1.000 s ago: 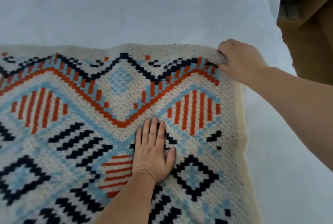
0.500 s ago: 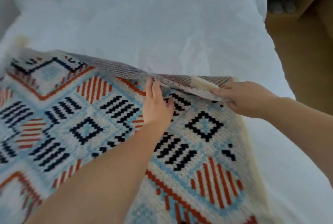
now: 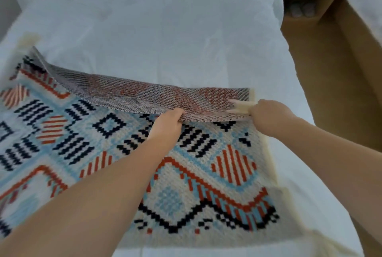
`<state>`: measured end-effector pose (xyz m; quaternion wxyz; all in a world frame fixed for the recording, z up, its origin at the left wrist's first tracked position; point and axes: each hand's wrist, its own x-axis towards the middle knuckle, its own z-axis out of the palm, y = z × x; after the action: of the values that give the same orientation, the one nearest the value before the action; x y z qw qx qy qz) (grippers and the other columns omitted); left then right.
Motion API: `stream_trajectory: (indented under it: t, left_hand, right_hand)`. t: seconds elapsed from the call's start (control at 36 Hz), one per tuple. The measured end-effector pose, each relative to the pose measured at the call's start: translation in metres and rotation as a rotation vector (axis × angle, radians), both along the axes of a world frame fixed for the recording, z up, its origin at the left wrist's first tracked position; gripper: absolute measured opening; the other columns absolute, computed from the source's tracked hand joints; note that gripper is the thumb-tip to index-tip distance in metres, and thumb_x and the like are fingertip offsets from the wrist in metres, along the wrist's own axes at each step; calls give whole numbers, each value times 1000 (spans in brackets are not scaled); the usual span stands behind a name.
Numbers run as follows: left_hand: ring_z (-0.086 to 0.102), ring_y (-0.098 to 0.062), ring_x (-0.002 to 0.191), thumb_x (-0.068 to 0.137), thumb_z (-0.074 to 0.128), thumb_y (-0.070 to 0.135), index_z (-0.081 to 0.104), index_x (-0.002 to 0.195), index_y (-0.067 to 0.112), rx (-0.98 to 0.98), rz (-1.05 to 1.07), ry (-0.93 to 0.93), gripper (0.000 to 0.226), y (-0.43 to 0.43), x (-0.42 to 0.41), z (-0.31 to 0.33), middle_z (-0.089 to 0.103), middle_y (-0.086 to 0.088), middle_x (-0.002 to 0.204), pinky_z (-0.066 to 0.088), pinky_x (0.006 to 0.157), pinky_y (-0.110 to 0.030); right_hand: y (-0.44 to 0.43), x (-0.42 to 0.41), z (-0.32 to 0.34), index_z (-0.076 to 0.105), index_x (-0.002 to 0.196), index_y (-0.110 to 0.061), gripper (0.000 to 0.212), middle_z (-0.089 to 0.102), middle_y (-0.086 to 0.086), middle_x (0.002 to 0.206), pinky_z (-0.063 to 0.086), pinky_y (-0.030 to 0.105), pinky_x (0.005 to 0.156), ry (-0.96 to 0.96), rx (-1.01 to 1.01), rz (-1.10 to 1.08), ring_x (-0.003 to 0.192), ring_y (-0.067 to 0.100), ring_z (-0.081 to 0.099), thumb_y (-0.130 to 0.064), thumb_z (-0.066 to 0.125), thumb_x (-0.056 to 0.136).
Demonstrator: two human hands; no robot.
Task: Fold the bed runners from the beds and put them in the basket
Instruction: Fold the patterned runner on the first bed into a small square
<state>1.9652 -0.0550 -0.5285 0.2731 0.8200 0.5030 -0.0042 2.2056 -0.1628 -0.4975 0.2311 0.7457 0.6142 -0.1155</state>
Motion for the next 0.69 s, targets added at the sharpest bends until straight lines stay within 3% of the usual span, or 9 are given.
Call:
stream_trajectory:
  t: [0.08,0.14,0.19,0.25,0.31,0.39,0.47,0.53,0.69]
  left_hand:
    - [58,-24,79,96,39,7,56,120,16,-8,-35,-21,30,-12,-13,7,62,-8,103,53,71,-42]
    - [60,-26,86,98,38,9,59,114,14,13,-97,6,27,-19,-21,10,64,-9,110,51,75,-40]
    - [58,-27,106,100,36,10,57,126,11,13,-155,41,33,-29,-31,11,60,-9,125,48,88,-39]
    - [54,-26,117,101,35,12,53,133,12,2,-186,64,37,-37,-38,9,55,-7,136,45,95,-36]
    - [49,-24,127,102,34,14,47,140,15,-31,-179,78,41,-43,-41,5,47,-5,145,42,100,-33]
    - [45,-21,130,102,34,16,41,145,17,-61,-184,117,43,-62,-49,4,43,-3,148,40,102,-30]
    - [42,-22,133,102,34,17,39,145,15,-63,-240,129,43,-94,-57,7,43,-5,148,34,107,-31]
    - [39,-21,135,103,34,17,38,146,14,-79,-286,155,43,-114,-61,9,42,-5,149,30,110,-30]
    - [49,-26,127,98,40,6,47,139,11,-37,-255,170,43,-179,-69,14,52,-8,140,40,104,-38]
  right_hand:
    - [-15,0,10,63,95,-8,20,48,2,81,43,31,57,-81,-61,-171,69,22,53,-4,45,86]
    - [-29,1,15,64,99,-14,23,44,2,89,39,30,59,-179,-77,-153,68,18,47,-10,44,87]
    - [-48,0,16,63,107,-19,27,49,6,108,40,36,86,-257,-106,-96,93,21,50,-18,40,91]
    - [-58,-2,12,62,114,-15,32,44,11,129,27,43,108,-240,-104,-60,117,26,44,-16,37,93]
    - [-61,-5,9,62,110,-9,31,41,12,128,40,40,97,-111,-65,-119,113,28,49,-7,37,92]
    - [-77,-12,14,62,95,-4,22,51,6,96,45,33,64,8,-3,-222,78,25,57,0,41,90]
    - [-114,-14,17,54,87,-9,16,45,1,76,39,31,61,16,-17,-279,69,22,50,0,41,90]
    - [-139,-16,18,55,93,-9,18,46,1,78,37,30,60,9,-25,-273,70,22,50,0,40,90]
    - [-196,-18,17,57,97,-13,22,57,-2,80,38,29,54,-103,-57,-118,66,20,55,0,42,87]
